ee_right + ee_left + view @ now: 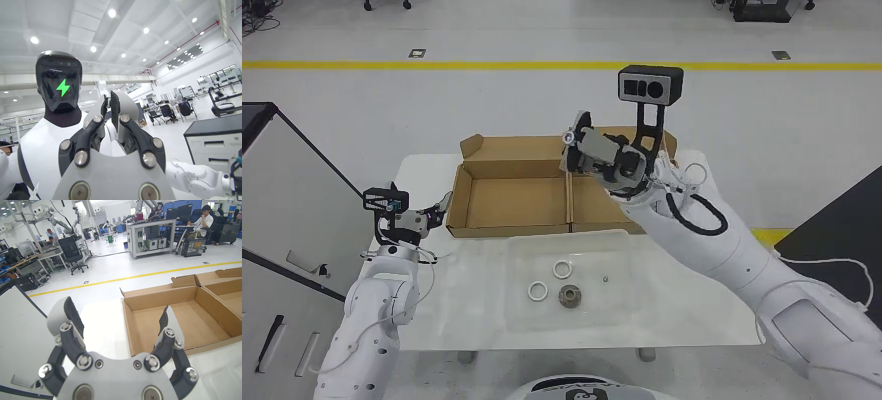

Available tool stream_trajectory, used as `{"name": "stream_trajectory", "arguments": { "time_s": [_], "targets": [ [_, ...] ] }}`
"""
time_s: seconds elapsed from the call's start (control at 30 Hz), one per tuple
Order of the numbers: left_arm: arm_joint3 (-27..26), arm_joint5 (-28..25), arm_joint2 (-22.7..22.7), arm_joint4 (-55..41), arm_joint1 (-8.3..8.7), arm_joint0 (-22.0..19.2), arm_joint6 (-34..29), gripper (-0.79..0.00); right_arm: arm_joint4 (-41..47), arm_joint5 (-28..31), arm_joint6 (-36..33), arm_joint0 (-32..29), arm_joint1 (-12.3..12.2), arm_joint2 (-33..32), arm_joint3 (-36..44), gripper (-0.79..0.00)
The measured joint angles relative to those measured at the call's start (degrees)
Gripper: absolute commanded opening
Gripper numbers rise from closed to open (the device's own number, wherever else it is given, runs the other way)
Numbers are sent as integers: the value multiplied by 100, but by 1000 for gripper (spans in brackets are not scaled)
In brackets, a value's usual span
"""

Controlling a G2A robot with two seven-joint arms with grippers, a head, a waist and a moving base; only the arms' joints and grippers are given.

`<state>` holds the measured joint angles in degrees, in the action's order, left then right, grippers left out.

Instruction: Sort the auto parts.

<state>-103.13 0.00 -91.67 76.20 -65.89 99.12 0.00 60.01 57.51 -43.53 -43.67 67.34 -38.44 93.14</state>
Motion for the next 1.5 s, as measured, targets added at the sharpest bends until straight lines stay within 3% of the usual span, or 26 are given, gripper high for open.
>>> {"name": "stream_trajectory", "arguments": {
  "time_s": [0.27, 0.53, 1.17, 1.5],
  "targets": [
    [0, 0, 0, 0, 0, 0, 0, 0, 961, 49, -280, -535, 190, -358, 425, -785],
    [0, 0, 0, 0, 0, 0, 0, 0, 1181, -13, -339, -877, 404, -675, 589, -785],
    [0, 0, 0, 0, 0, 0, 0, 0, -305, -723, -1047, -992, 597, -1273, -117, -785],
    [0, 0, 0, 0, 0, 0, 0, 0, 282, -589, -913, -1315, 687, -1516, 199, -785]
  ]
}}
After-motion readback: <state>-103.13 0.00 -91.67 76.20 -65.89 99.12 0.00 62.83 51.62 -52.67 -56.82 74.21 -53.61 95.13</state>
